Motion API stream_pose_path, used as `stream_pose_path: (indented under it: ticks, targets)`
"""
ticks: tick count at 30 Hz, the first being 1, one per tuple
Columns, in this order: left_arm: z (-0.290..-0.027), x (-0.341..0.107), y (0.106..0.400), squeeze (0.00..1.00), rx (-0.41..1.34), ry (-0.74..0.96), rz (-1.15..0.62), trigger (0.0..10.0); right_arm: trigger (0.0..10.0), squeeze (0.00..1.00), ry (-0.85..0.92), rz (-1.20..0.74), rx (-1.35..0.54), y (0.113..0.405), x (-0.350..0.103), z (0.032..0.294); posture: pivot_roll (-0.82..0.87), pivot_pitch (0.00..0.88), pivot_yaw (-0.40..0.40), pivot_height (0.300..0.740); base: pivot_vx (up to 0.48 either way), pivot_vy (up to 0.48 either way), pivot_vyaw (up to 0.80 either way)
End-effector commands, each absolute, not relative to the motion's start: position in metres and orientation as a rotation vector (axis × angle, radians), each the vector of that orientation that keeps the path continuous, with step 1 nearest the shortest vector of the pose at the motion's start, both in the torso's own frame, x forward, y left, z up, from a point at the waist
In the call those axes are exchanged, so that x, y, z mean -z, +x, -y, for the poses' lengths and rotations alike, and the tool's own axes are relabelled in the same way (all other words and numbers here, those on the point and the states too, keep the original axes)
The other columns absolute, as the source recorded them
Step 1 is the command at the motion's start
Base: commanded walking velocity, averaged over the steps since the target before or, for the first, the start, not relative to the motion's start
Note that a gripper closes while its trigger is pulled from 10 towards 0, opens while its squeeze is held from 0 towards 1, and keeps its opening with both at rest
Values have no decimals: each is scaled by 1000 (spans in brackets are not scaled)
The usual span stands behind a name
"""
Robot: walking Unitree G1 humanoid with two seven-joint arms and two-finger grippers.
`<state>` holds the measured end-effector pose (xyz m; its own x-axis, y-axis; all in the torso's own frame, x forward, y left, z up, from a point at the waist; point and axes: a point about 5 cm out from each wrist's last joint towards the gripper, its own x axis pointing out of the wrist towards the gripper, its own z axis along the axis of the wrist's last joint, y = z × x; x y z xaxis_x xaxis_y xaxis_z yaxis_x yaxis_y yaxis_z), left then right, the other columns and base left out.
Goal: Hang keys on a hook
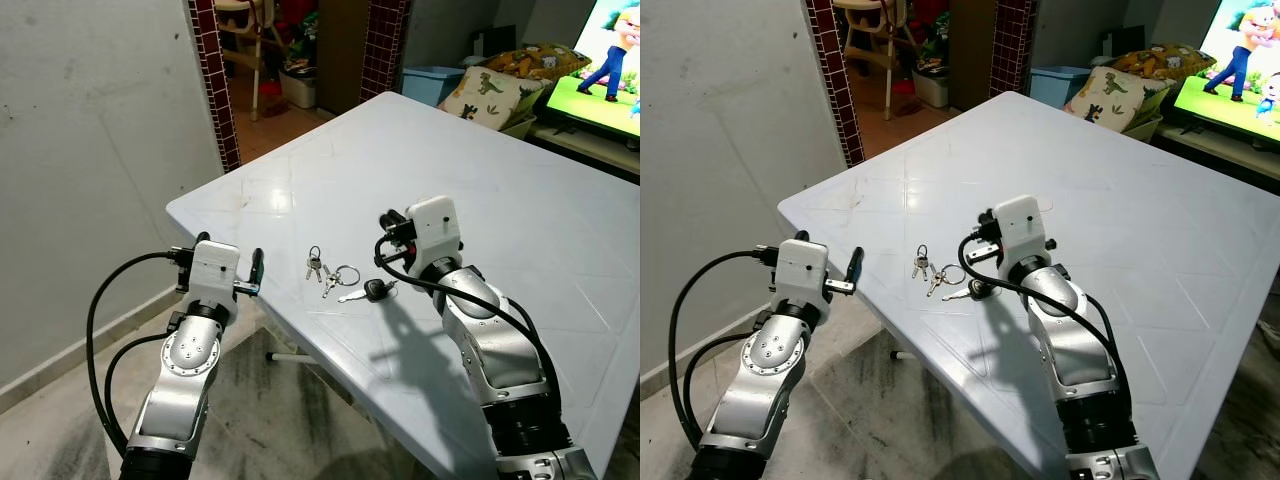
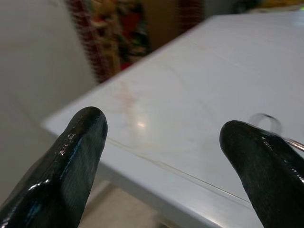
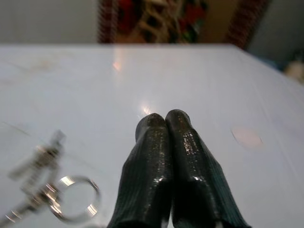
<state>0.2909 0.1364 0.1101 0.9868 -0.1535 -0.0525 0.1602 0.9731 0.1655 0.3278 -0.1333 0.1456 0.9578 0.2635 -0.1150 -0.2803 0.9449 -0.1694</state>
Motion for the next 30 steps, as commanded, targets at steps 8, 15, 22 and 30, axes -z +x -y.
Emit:
stream_pose_path:
  ticks: [8, 15, 22, 30]
  targets:
    - [-108, -103, 275, 0, 446, 208, -107, 10000, 10000, 1000, -218, -191, -257, 321, -134, 147, 35, 0, -20, 740, 0, 0, 0]
    - [-99, -102, 263, 0, 645, 202, -124, 10000, 10000, 1000, -213, -267, -317, 318, -128, 142, 33, 0, -30, 740, 0, 0, 0]
    - [-101, -102, 263, 0, 657, 195, -140, 10000, 10000, 1000, -216, -336, -324, 316, -122, 144, 31, 0, -37, 740, 0, 0, 0]
    - [-98, -100, 259, 0, 685, 205, -150, 10000, 10000, 1000, -150, -429, -245, 314, -115, 147, 32, 0, -38, 740, 0, 0, 0]
